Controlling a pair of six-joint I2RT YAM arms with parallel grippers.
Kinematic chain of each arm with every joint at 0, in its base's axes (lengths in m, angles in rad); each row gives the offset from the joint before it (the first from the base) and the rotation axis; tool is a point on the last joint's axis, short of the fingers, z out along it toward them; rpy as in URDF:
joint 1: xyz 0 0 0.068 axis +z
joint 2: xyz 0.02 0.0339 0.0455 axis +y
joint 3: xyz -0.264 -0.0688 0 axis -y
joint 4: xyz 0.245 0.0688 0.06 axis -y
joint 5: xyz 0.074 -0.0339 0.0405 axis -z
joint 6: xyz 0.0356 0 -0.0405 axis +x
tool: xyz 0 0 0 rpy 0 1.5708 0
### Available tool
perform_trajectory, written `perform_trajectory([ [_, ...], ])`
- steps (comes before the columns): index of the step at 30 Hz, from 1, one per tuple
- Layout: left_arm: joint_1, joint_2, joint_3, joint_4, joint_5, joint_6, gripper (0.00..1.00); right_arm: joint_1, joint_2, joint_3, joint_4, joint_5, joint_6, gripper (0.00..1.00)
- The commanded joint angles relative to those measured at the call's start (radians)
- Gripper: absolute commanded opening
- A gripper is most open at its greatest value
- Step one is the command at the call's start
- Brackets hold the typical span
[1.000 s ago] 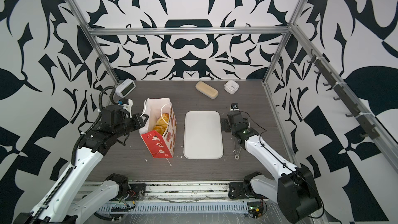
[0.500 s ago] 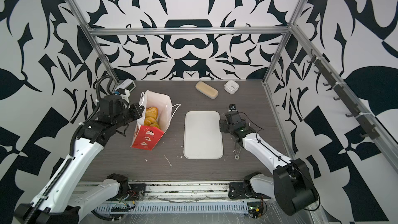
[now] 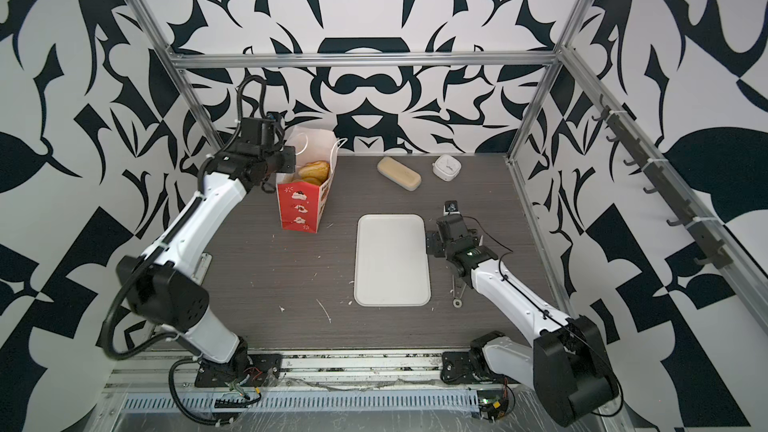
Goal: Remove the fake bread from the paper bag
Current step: 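Tip the bag over the tray with left gripper while right gripper nears tongs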
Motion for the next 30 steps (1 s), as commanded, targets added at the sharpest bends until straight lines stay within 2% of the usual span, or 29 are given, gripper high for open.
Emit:
perform_trajectory([
  [1,-0.007,0.11,0.141,-0.002,-0.101,0.129,0.0,0.001,-0.041,-0.017,-0.03,0.011,0.01,0.97],
  [8,-0.081,0.294,0.356,-0.016,-0.09,0.154,0.0,0.001,-0.108,-0.031,-0.058,-0.008,0.047,0.97],
  [12,-0.131,0.332,0.367,-0.015,-0.114,0.171,0.0,0.0,-0.122,-0.02,-0.076,-0.031,0.066,0.96],
  [18,-0.207,0.288,0.245,0.031,-0.125,0.146,0.0,0.001,-0.121,-0.007,-0.092,-0.07,0.102,0.96],
  [23,-0.291,0.195,0.053,0.116,-0.14,0.101,0.0,0.0,-0.118,0.004,-0.112,-0.086,0.145,0.96],
  [30,-0.382,0.088,-0.126,0.184,-0.14,0.034,0.0,-0.001,-0.12,0.042,-0.209,-0.05,0.18,0.98],
])
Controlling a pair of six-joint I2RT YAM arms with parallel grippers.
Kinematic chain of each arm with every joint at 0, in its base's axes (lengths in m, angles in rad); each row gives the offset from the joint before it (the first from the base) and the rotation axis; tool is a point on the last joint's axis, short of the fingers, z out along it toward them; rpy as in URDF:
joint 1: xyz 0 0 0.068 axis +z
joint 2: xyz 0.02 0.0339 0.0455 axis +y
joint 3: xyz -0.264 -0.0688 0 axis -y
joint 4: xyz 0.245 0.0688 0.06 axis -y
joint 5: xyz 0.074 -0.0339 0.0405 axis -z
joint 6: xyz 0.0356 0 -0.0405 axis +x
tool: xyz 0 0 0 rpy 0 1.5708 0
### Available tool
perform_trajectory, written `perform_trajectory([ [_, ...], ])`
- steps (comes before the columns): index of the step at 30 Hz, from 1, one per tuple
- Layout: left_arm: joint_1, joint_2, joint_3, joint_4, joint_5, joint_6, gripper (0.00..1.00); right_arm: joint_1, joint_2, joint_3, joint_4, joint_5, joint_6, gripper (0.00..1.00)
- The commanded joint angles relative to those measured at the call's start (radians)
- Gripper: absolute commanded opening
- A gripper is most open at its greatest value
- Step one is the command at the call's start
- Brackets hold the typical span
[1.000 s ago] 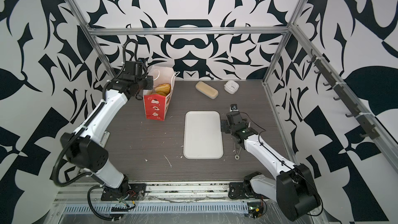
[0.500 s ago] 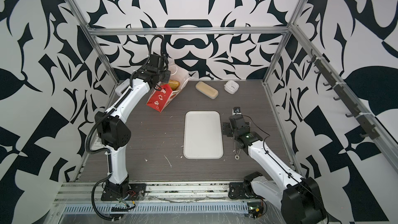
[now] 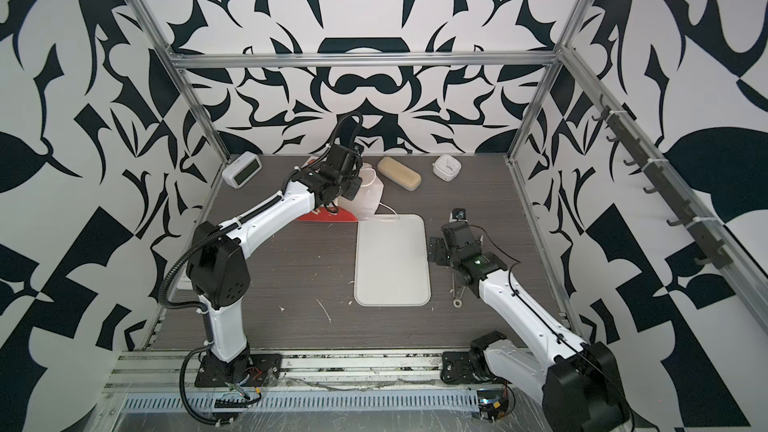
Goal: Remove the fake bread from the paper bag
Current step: 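Tip the bag over the tray with left gripper while right gripper nears tongs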
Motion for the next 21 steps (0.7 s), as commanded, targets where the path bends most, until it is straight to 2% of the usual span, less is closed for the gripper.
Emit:
perform_trajectory([
  [1,-0.026,-0.089,-0.05,0.056,-0.011,-0.062,0.0,-0.002,-0.014,0.059,-0.071,0.028,0.036,0.98],
  [4,-0.044,-0.121,-0.113,0.075,-0.021,-0.074,0.0,-0.015,-0.005,0.089,-0.143,0.041,0.049,1.0],
  [7,-0.046,-0.157,-0.178,0.108,-0.01,-0.086,0.0,-0.069,0.004,0.117,-0.215,0.0,0.056,1.0],
  [9,-0.046,-0.187,-0.226,0.14,-0.004,-0.081,0.0,-0.128,0.014,0.112,-0.239,-0.037,0.052,1.0],
  [12,-0.046,-0.221,-0.275,0.171,0.007,-0.07,0.0,-0.204,0.036,0.088,-0.249,-0.168,0.046,1.0],
  [21,-0.046,-0.275,-0.375,0.239,0.05,-0.062,0.0,-0.22,0.115,0.028,-0.26,-0.262,0.068,1.0],
])
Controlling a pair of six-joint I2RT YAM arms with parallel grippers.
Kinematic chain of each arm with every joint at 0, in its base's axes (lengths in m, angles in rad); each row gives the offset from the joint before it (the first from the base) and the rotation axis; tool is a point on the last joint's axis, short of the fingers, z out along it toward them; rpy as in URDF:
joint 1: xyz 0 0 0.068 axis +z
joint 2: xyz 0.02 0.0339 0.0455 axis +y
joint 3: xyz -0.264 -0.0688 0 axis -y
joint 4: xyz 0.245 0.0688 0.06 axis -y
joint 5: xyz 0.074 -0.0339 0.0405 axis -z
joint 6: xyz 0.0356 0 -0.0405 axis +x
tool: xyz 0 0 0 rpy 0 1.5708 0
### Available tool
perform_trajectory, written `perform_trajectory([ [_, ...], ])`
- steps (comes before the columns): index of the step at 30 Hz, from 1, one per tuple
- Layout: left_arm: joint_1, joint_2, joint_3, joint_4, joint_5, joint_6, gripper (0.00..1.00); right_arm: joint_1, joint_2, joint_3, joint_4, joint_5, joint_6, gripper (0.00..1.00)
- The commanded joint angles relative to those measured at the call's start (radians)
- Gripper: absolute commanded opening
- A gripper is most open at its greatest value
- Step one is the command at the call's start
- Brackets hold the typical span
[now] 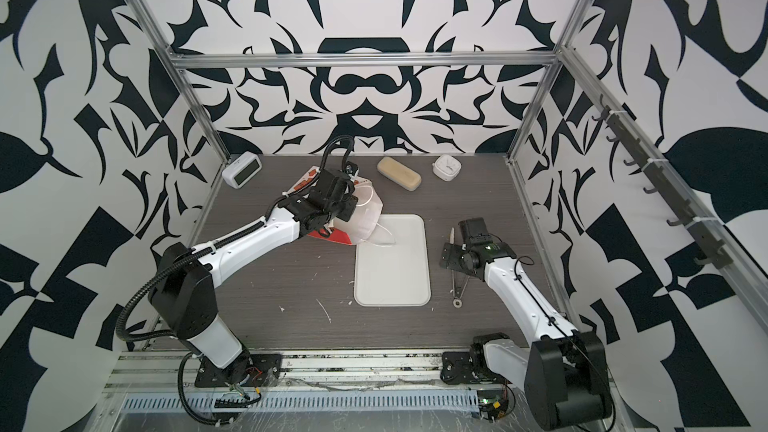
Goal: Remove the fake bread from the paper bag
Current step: 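Tip the bag over the tray with left gripper while right gripper nears tongs, then grasp the metal tongs with the right gripper and lift them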
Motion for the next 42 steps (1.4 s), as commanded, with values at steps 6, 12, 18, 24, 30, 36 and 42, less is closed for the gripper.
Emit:
perform_trajectory([
  [6,0.001,-0.093,-0.103,0.102,0.075,-0.013,0.0,-0.012,0.083,-0.019,-0.022,-0.026,0.027,1.0],
  [12,0.001,-0.141,-0.175,0.153,0.131,-0.025,0.0,-0.052,0.184,-0.029,0.043,-0.07,0.047,0.98],
  [18,0.001,-0.168,-0.22,0.166,0.126,-0.033,0.0,-0.059,0.274,-0.034,0.097,-0.071,0.051,0.77],
  [24,0.001,-0.179,-0.238,0.171,0.125,-0.043,0.0,-0.059,0.301,-0.044,0.085,-0.069,0.052,0.33],
  [30,0.001,-0.173,-0.232,0.168,0.125,-0.046,0.0,-0.019,0.191,-0.023,0.024,-0.082,0.04,0.0],
  [36,0.001,-0.184,-0.233,0.164,0.126,-0.024,0.0,0.244,0.072,0.139,-0.155,-0.106,-0.03,0.0],
  [42,0.001,-0.217,-0.256,0.174,0.141,0.018,0.0,0.506,0.077,0.278,-0.292,-0.214,-0.127,0.0],
])
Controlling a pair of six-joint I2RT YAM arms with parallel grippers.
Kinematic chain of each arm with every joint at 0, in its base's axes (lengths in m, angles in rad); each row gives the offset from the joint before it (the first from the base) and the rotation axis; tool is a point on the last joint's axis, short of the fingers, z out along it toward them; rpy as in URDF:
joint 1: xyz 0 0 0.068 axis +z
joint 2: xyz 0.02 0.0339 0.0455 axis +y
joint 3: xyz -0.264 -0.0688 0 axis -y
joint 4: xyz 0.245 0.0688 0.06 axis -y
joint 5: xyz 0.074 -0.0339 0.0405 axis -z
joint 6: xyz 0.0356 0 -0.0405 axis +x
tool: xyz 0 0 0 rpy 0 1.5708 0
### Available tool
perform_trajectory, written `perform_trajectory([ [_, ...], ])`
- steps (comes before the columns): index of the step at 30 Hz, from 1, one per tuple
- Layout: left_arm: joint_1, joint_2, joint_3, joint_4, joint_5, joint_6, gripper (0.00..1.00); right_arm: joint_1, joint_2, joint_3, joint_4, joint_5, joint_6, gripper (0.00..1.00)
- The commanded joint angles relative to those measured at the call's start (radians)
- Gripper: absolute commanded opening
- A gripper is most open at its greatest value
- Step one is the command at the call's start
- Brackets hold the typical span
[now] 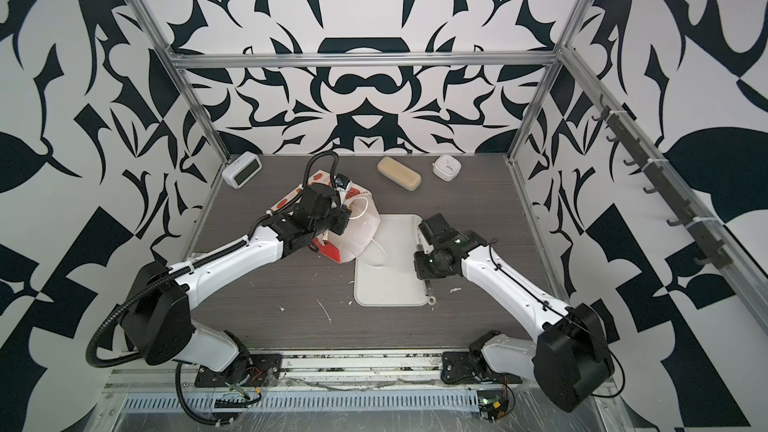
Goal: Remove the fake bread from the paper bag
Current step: 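Grasp the metal tongs with the right gripper and lift them, then insert the tongs into the bag mouth with the right gripper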
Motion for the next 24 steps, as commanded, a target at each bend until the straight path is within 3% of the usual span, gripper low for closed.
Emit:
perform_trajectory([
  [1,0.0,-0.055,-0.03,0.035,0.025,0.027,0.0,0.119,0.002,0.071,-0.14,-0.049,-0.073,0.0],
  [9,0.0,-0.086,-0.064,0.051,0.105,0.033,0.0,0.357,0.179,0.183,-0.159,0.044,-0.112,0.0],
  [16,-0.002,-0.114,-0.09,0.068,0.126,0.017,0.0,0.367,0.274,0.249,-0.127,0.127,-0.142,0.0],
  [24,-0.002,-0.131,-0.108,0.068,0.134,0.014,0.0,0.367,0.269,0.273,-0.089,0.189,-0.146,0.22],
])
